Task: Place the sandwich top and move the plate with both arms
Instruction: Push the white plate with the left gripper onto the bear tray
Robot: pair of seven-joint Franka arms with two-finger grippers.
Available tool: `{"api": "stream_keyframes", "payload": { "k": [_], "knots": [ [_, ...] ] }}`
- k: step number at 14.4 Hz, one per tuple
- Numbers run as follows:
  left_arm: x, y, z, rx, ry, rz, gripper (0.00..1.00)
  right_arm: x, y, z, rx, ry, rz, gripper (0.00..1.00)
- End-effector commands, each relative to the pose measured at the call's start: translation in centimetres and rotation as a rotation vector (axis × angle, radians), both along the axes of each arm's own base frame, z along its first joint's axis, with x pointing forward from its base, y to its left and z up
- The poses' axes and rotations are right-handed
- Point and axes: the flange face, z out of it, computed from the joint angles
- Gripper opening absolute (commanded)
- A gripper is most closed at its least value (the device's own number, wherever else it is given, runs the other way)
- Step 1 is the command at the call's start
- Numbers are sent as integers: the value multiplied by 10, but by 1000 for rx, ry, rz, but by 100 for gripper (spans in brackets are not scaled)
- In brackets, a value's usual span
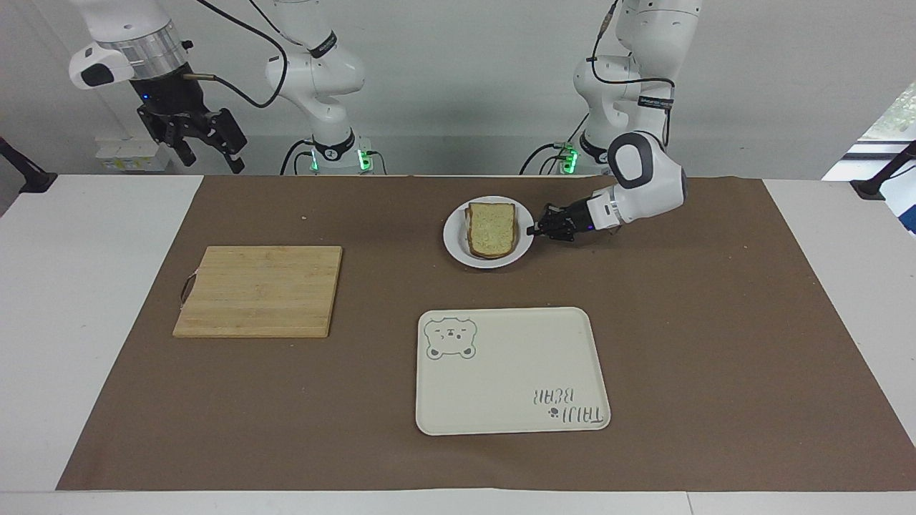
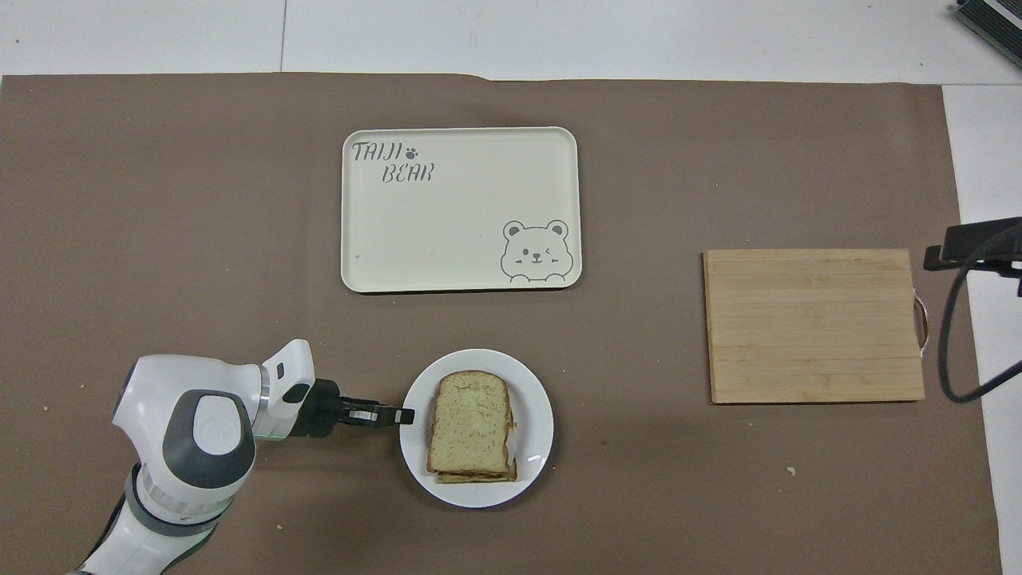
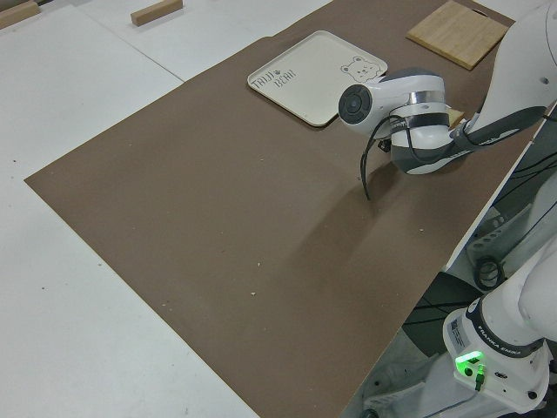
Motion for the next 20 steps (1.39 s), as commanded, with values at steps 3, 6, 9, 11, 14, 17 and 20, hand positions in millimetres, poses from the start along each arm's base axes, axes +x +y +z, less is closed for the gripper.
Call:
{"api": "stream_keyframes", "payload": {
  "k": [3, 6, 9, 11, 14, 17, 20],
  "knots": [
    [70, 17, 32, -110, -33, 29, 0, -9, -15, 1, -39, 9, 104, 100],
    [108, 20, 46, -117, -28, 76, 0, -7, -15, 2, -66, -5, 175, 100],
    [146, 19, 61, -116, -40, 126, 0, 5, -11, -8, -151, 15, 265, 100],
    [173, 27, 67, -104, -21, 194, 0, 9, -11, -14, -133, 22, 272, 100],
    [205, 30, 66, -83, -40, 287, 0, 10, -8, -16, -105, 7, 269, 100],
    [234, 32, 47, -86, -43, 325, 0, 5, -6, -17, -93, 28, 253, 100],
    [265, 32, 34, -74, -87, 370, 0, 0, -3, -18, -79, 62, 255, 100]
  ]
}}
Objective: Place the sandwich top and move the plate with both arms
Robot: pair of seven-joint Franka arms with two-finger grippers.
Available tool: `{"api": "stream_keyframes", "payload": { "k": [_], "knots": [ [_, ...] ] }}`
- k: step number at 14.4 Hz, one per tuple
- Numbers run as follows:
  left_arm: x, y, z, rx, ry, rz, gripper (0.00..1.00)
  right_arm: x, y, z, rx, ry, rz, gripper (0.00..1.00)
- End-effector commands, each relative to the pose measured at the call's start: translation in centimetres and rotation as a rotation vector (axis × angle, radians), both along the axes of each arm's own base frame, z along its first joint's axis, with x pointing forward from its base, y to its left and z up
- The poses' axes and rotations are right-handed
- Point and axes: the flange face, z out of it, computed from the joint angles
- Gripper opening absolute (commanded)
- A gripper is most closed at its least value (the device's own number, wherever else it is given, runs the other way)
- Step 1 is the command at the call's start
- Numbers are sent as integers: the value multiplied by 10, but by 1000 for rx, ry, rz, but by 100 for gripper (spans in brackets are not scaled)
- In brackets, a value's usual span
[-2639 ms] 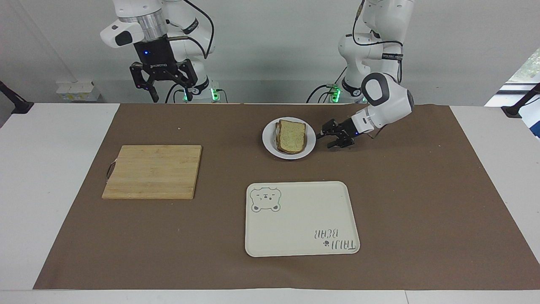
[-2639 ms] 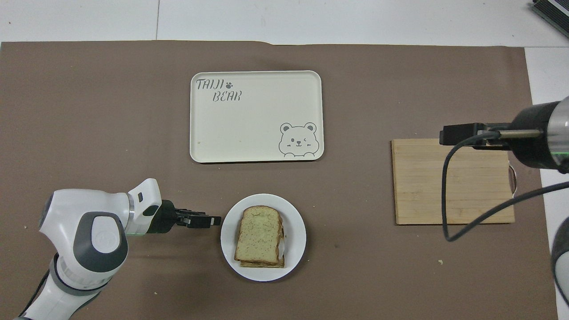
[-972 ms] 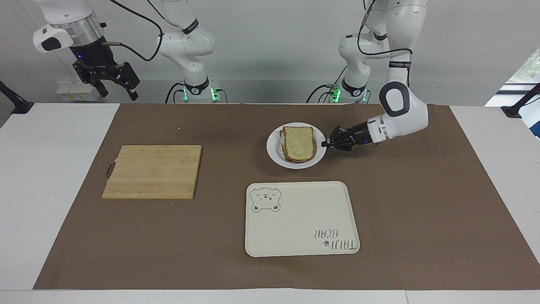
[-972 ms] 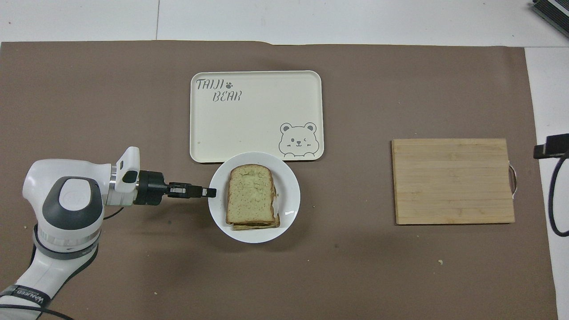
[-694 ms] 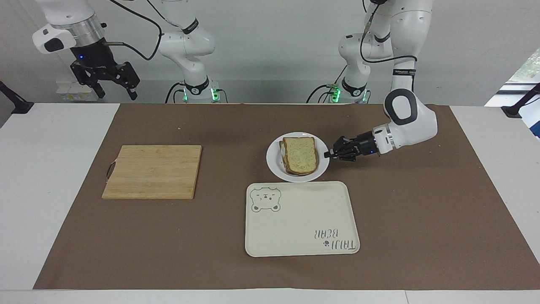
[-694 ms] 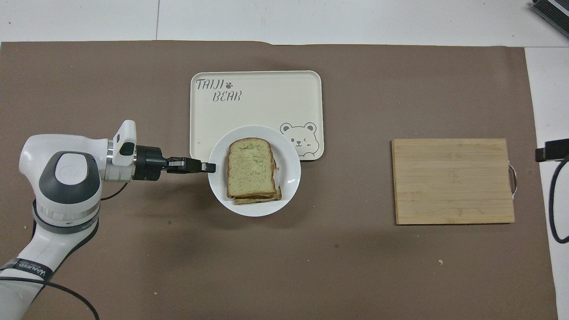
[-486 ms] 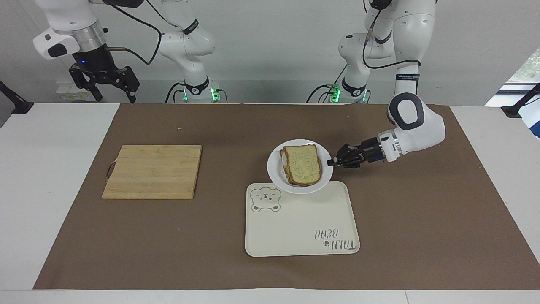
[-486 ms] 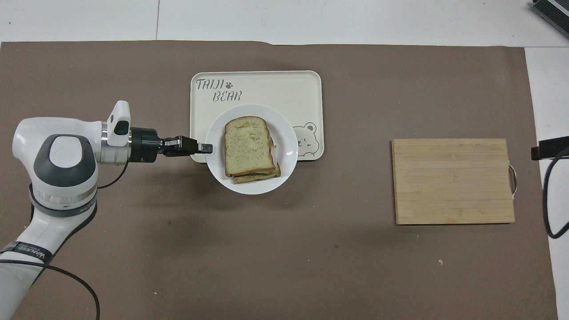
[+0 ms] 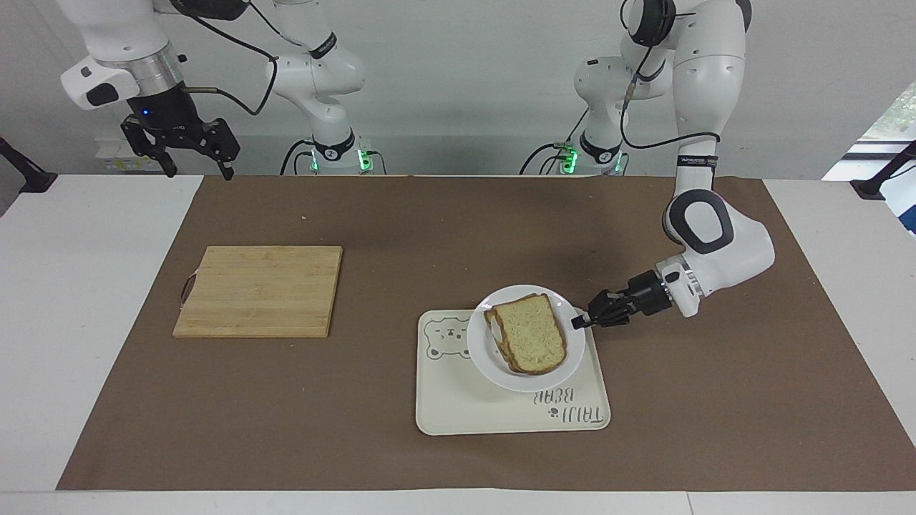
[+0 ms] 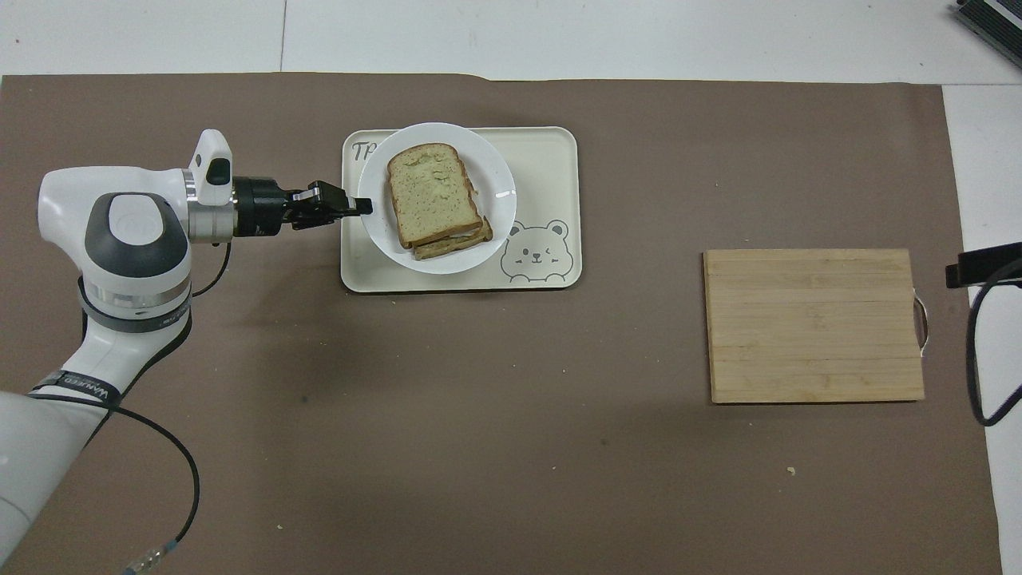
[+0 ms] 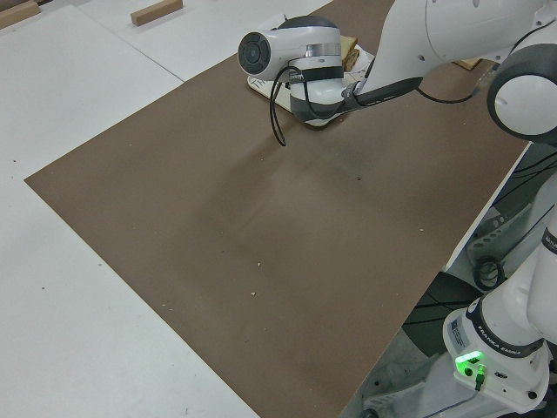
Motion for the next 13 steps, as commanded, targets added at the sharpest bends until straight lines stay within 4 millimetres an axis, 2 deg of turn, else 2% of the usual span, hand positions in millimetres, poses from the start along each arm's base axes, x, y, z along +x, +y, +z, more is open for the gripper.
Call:
{"api": "stream_keyframes", "payload": {
  "k": [1, 2, 4, 8, 11, 13],
  "knots": [
    [34, -6, -7, -19, -33, 51, 0, -11, 12, 4, 29, 40, 12, 100],
    [38, -11, -11, -17, -38, 57, 0, -14, 18, 4, 31, 60, 16, 100],
    [38, -10, -14, -7, -36, 58, 0, -18, 17, 6, 31, 57, 1, 100],
    [25, -23, -36, 30, -7, 24, 0, -20, 17, 6, 27, 56, 10, 100],
    [18, -21, -43, 42, 14, 25, 0, -22, 17, 3, 26, 56, 7, 100],
    [15, -18, -47, 73, 10, 25, 26, -22, 17, 4, 22, 52, 9, 100]
  ]
}}
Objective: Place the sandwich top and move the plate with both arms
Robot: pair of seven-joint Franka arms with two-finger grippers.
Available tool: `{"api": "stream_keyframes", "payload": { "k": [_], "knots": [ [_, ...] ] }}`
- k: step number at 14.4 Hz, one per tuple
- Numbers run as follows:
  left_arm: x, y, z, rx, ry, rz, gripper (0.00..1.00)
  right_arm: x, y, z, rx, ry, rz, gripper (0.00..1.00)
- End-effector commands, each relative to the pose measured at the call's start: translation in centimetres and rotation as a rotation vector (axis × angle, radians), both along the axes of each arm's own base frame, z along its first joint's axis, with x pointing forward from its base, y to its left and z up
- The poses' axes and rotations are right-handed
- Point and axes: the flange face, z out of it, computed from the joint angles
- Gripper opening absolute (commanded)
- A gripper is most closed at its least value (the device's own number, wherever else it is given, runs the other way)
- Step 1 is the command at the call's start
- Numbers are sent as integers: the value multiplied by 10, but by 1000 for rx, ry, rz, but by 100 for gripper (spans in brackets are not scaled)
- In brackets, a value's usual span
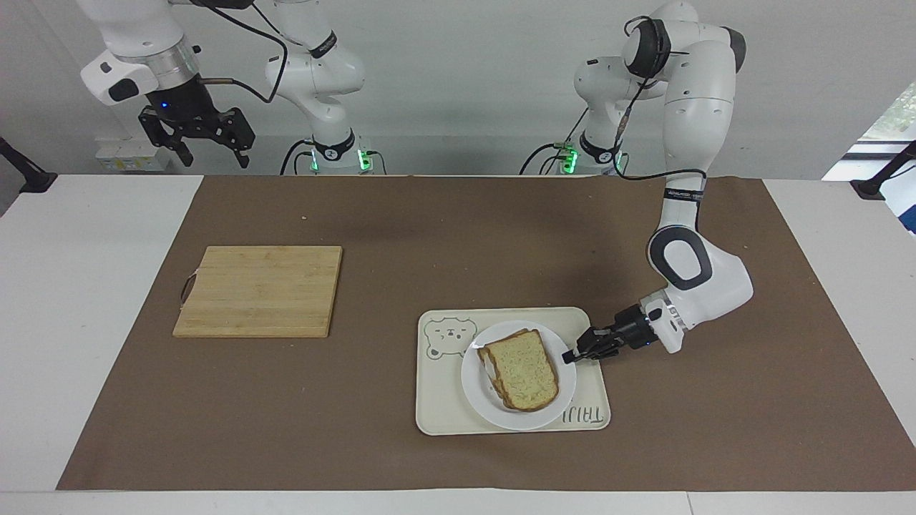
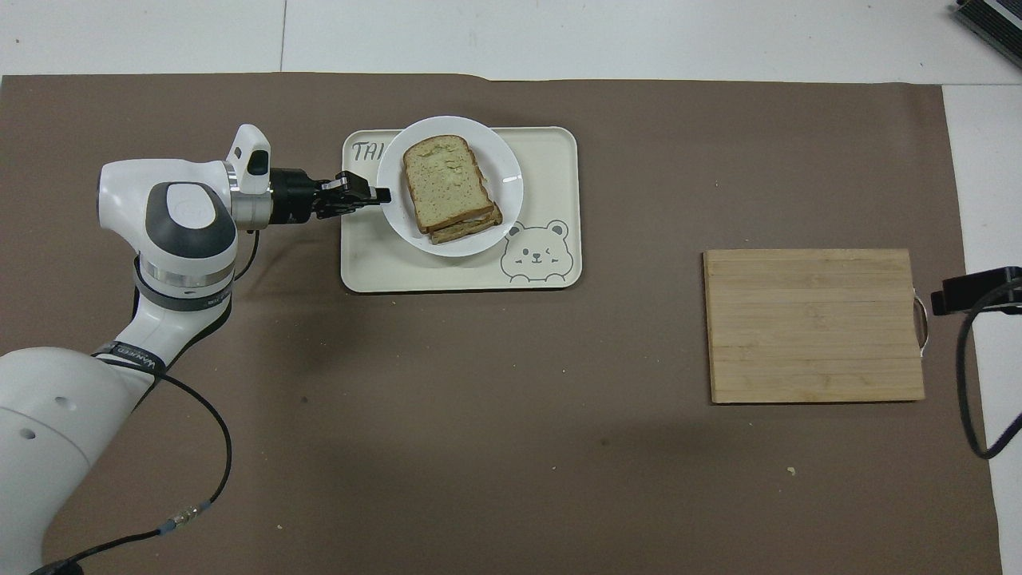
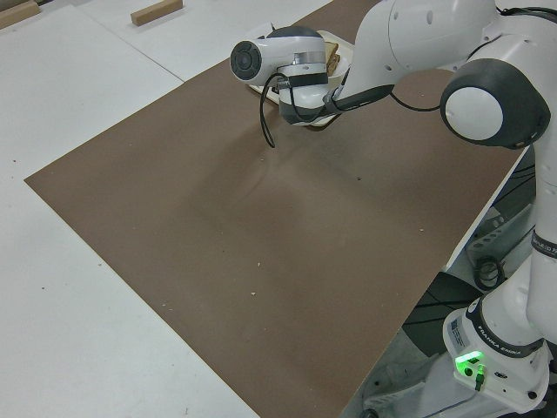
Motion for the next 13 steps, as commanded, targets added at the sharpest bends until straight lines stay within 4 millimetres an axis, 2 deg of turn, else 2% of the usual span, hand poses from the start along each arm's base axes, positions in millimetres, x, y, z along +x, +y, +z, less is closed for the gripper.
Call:
{"api": "stream_keyframes", "payload": {
  "k": [1, 2, 3, 4, 6, 7, 8, 9, 11, 13],
  "knots": [
    [-5, 4, 1, 49, -3, 12, 30, -8, 0, 0, 13, -5, -19, 100],
    [-5, 4, 1, 52, -3, 10, 40, -7, 0, 1, 18, -16, -21, 100],
    [-5, 5, 0, 55, -7, 6, 62, -7, 0, 1, 18, -16, -23, 100],
    [-4, 5, 2, 79, -21, -13, 78, -7, 1, 1, 20, -17, -26, 100],
    [-1, 15, 14, 168, -60, -72, 84, -8, 1, 0, 20, -12, -24, 100],
    [0, 18, 26, 215, -91, -103, 98, -8, 1, 1, 20, -13, -21, 100],
    [0, 21, 41, 256, -120, -127, 100, -7, 0, 1, 19, -15, -24, 100],
    [1, 32, 59, 309, -153, -142, 100, -6, 0, 2, 19, -16, -20, 100],
    [-2, 55, 107, 406, -199, -166, 100, -7, 1, 2, 19, -13, -18, 100],
    [-14, 85, 149, 508, -206, -238, 100, -7, 1, 2, 19, -13, -18, 100]
  ]
}}
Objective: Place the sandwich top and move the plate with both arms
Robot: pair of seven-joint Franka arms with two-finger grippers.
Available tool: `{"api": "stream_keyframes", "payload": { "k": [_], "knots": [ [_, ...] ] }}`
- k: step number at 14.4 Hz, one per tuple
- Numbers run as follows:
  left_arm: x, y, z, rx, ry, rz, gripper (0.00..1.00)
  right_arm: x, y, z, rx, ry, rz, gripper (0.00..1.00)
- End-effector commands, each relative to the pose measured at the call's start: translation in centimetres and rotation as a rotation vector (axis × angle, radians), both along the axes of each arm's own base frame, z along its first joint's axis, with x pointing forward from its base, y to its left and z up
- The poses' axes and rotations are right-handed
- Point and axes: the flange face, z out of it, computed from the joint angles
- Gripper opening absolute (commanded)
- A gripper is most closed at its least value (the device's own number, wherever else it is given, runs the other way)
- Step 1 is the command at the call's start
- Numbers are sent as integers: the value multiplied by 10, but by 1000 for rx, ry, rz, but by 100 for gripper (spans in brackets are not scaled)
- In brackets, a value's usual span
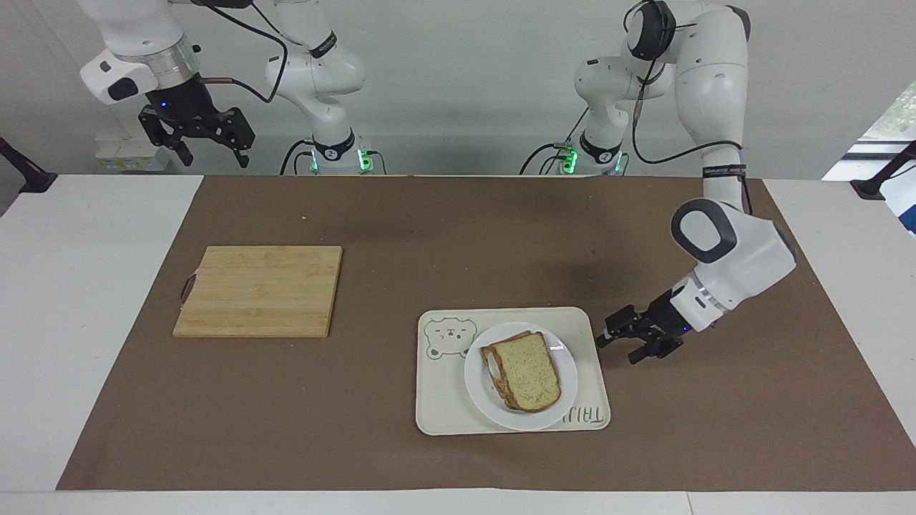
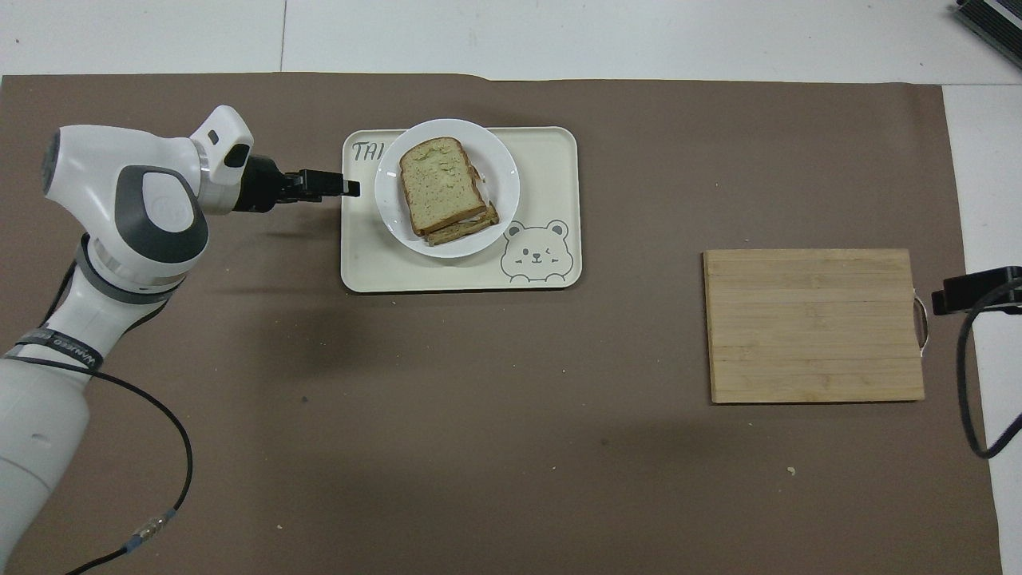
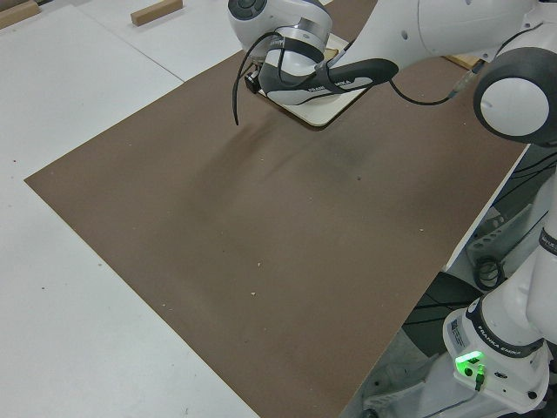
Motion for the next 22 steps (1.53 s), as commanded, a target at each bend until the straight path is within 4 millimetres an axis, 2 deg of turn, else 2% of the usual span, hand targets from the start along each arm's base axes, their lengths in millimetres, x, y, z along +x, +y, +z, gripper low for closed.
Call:
{"api": "stream_keyframes", "payload": {
  "k": [1, 4, 6, 8, 11, 13, 15, 18, 22],
  "knots": [
    [-24, 38, 67, 170, -9, -75, 100, -6, 0, 1, 19, -9, -14, 100],
    [-42, 67, 149, 404, -80, -141, 100, -6, 1, 1, 19, -11, -12, 100],
    [-58, 76, 193, 487, -59, -178, 100, -6, 0, 1, 19, -11, -14, 100],
    [-76, 100, 218, 489, 30, -171, 100, -6, 1, 1, 19, -11, -12, 100],
    [-114, 103, 264, 490, 58, -156, 100, -6, 1, 1, 19, -11, -12, 100],
    [-135, 101, 281, 480, 134, -52, 100, -5, 1, 1, 20, -12, -12, 100],
    [-153, 96, 301, 474, 138, -1, 100, -5, 0, 1, 20, -11, -14, 100],
    [-166, 95, 301, 512, 184, -15, 100, -5, 0, 1, 22, -11, -7, 100],
    [-166, 91, 300, 525, 186, -22, 100, -6, 0, 1, 22, -9, -9, 100]
  ]
}}
